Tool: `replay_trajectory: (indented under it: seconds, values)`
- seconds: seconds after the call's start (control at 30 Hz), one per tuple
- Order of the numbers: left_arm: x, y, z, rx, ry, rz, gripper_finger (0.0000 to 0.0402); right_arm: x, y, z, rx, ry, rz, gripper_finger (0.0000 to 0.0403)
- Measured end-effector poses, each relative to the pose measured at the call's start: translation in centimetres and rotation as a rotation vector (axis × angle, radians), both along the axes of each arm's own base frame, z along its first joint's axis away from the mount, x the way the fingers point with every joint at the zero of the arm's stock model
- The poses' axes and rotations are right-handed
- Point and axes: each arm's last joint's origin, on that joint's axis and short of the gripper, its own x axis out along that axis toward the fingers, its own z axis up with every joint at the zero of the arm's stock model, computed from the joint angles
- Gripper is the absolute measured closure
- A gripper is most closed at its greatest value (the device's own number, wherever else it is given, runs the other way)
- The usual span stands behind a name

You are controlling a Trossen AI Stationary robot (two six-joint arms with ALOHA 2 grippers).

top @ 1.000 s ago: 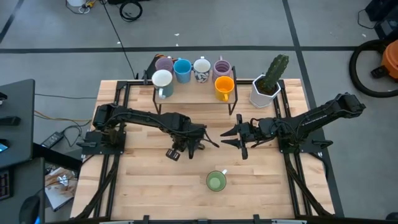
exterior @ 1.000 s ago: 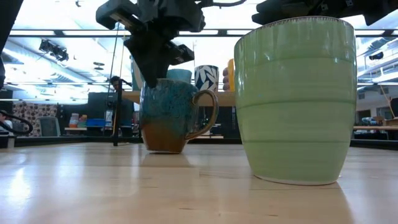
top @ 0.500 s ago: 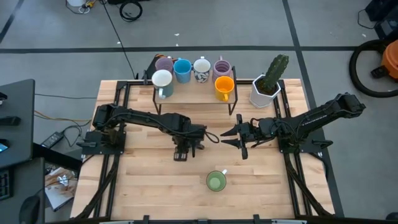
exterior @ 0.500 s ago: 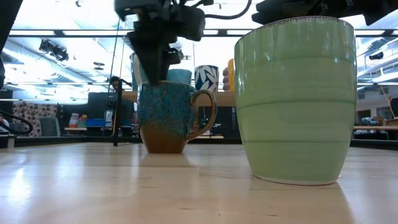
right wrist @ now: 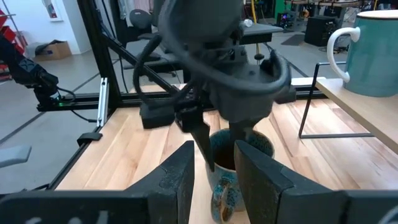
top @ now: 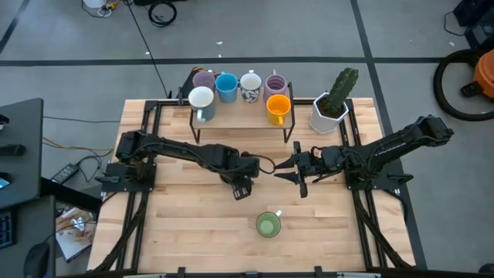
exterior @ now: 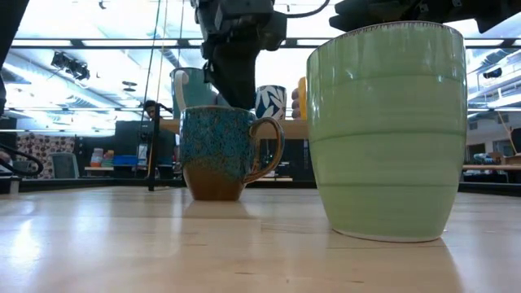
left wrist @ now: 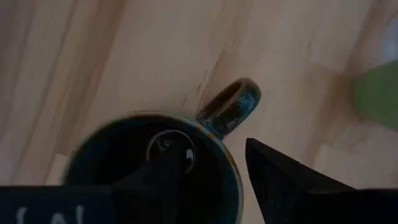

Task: Place coffee mugs
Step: Put the dark blue mug on the shelf

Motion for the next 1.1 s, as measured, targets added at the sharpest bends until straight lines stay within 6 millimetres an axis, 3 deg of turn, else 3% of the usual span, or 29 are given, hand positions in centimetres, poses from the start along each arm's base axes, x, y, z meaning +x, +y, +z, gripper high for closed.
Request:
replay_trajectory:
  seconds: [0.27, 0.63, 0.97, 1.1]
  values:
    - [0.6, -0.2, -1.4, 0.026, 0.036, -0.056, 0.0241, 0.0, 0.0, 0.0, -0.004, 0.000, -0.001, 0.0283]
    - [0.1, -0.3, -1.4, 0.026, 0.093, -0.242, 0.0365, 0.0, 0.0, 0.0, -0.005, 0.001, -0.001, 0.0283]
    - [-1.8, -0.4, -0.3, 0.056, 0.190, -0.712, 0.0357, 0.0, 0.0, 0.0, -0.004, 0.002, 0.000, 0.0283]
    - [-2.0, -0.3, -0.1, 0.083, 0.193, -0.797, 0.0354, 0.0, 0.0, 0.0, -0.005, 0.003, 0.002, 0.0283]
